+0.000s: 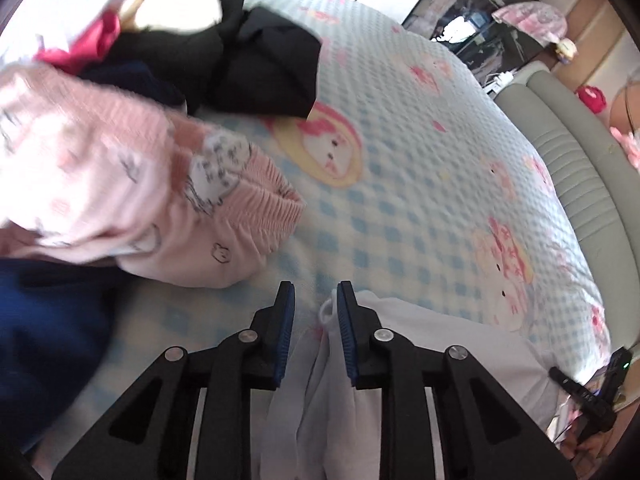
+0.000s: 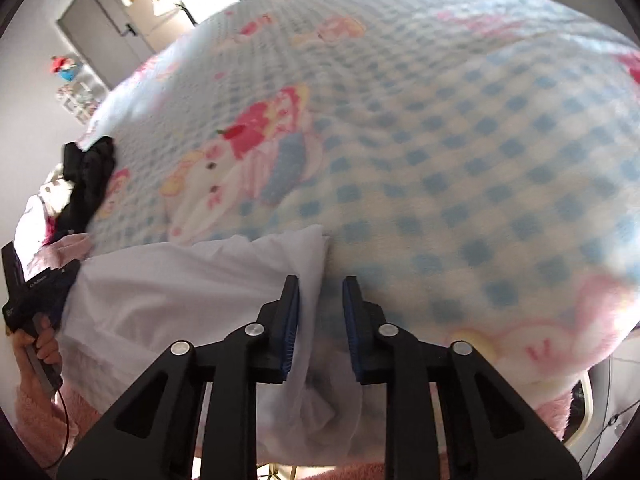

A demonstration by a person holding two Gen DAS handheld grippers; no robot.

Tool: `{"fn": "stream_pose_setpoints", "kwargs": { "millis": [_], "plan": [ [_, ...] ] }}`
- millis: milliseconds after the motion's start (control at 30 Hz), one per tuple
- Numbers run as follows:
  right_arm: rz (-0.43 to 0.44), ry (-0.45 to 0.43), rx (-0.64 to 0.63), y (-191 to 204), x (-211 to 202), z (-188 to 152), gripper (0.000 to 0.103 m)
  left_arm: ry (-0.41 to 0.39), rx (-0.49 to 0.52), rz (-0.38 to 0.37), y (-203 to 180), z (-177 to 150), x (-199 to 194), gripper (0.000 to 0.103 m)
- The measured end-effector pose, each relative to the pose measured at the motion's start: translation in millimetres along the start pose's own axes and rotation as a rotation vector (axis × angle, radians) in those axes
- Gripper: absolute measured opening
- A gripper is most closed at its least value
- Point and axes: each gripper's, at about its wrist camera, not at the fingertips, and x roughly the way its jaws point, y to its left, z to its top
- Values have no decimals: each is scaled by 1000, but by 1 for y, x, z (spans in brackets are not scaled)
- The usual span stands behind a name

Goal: Fold clothes

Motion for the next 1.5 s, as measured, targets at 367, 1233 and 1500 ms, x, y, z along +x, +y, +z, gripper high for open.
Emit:
{"fn": "stream_pose_setpoints", "kwargs": {
  "millis": [367,1233,1500],
  "plan": [
    [43,156,0,20,12,-36,51,104,125,1,-16,-49,-30,30],
    [-51,27,-41,53,-36,-43,54,58,271,-35,-66,-78,-37,37],
    [-169,120,-41,45,-18,-60,54,110,240,29,-41,-83,-15,27]
  ]
}}
